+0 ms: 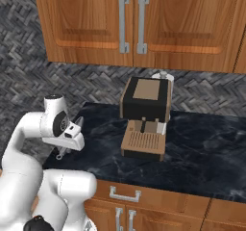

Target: Pick up the tongs from the counter and place them near the plate next to the oven.

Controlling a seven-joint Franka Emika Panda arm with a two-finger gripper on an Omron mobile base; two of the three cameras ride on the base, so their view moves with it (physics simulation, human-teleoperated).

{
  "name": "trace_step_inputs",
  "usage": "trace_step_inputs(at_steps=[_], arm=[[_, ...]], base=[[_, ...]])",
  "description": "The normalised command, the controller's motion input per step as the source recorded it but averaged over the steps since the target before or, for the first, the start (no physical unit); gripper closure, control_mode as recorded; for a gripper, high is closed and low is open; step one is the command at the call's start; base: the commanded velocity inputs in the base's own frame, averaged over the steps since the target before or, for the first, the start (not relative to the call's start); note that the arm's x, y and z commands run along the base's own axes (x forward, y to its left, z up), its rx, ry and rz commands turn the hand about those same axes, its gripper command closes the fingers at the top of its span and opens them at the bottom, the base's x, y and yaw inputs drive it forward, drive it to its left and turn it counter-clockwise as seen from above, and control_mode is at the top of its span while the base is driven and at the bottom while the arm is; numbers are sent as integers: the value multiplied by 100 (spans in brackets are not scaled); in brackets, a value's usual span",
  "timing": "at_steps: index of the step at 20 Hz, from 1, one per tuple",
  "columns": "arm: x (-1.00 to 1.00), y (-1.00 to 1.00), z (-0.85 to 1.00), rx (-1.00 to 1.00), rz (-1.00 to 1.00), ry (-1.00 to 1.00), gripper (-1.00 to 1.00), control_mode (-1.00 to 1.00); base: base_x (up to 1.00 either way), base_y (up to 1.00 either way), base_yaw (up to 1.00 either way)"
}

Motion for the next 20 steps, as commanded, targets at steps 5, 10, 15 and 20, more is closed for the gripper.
trace_step_inputs(at_steps=[5,10,15,20], arm=[[-73,-68,100,0,1,-4,100,-100],[-77,-48,100,0,7,-1,100,-100],[-63,-19,100,0,10,0,100,-100],[-26,-25,58,0,2,-1,100,-100]], base=[[0,0,0],[0,0,0],[0,0,0],[0,0,0]])
